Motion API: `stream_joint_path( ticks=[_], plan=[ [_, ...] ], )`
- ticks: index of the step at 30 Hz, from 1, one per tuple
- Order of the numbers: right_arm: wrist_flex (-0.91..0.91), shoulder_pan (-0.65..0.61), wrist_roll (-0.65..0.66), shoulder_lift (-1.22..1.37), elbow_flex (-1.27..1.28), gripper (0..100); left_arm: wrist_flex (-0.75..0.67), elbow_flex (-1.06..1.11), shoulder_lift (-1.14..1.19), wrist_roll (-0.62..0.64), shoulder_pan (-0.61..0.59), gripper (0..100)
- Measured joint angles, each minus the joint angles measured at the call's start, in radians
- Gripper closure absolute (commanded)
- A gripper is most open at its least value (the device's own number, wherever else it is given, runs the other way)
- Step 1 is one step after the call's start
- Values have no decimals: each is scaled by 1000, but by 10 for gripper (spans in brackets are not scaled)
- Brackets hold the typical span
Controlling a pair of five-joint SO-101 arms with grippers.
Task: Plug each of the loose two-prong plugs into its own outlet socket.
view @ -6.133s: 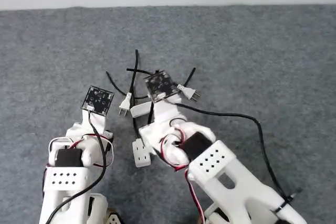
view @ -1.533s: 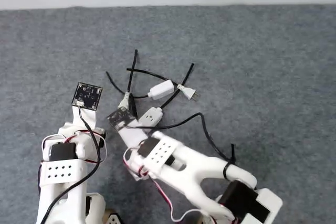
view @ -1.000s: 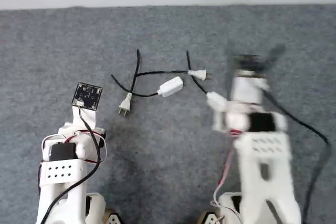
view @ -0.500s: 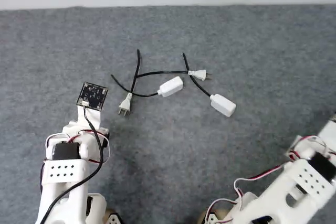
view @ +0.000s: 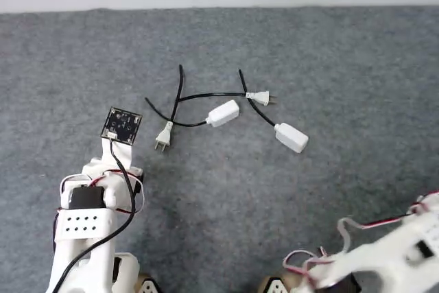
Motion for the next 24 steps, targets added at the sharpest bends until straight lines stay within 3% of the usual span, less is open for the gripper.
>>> stream_joint_path(
  ticks=[4, 10, 13, 24],
  plan=[
    [-6, 11, 0, 215, -123, 965, 0, 0, 0, 0, 0, 891],
    [0, 11, 2, 428, -295, 778, 0, 0, 0, 0, 0, 891],
    [55, 12, 2, 442, -359, 731, 0, 0, 0, 0, 0, 891],
    [390, -51, 2, 442, -580, 779, 0, 0, 0, 0, 0, 891]
  ],
)
